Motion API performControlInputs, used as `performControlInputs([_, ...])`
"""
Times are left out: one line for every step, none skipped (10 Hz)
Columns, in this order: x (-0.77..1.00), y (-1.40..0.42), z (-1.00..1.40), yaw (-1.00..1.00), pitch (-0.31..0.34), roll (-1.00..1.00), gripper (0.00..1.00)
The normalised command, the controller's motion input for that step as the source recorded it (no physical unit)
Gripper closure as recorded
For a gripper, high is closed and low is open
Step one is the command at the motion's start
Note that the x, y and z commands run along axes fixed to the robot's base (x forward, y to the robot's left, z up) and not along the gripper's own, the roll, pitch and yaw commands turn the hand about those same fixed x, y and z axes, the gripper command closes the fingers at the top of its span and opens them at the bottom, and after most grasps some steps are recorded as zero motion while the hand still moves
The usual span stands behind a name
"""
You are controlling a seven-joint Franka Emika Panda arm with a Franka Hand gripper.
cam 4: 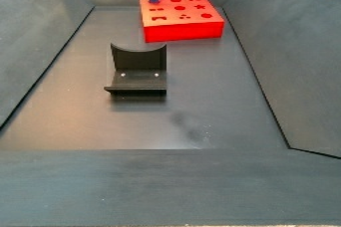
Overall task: Pick up the star object. Move up. Place the star object on the fixture. Regrasp the star object. Move to above the board. Insert the star object.
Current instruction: Insert the star object.
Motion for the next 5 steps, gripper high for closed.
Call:
performControlInputs([-0.46,-0.34,-0.91,-0.38,-0.087,-0.07,1.0])
performControlInputs([-0.59,-0.33,-0.88,-0.39,-0.106,-0.08,1.0])
performControlInputs([-0.48,-0.31,-0.48,-0.47,-0.076,-0.03,1.0])
performControlInputs([-0.31,-0.34,-0.46,-0.58,-0.09,-0.04,1.0])
performControlInputs([-0.22,-0.3,-0.51,-0.65,-0.086,-0.06,1.0])
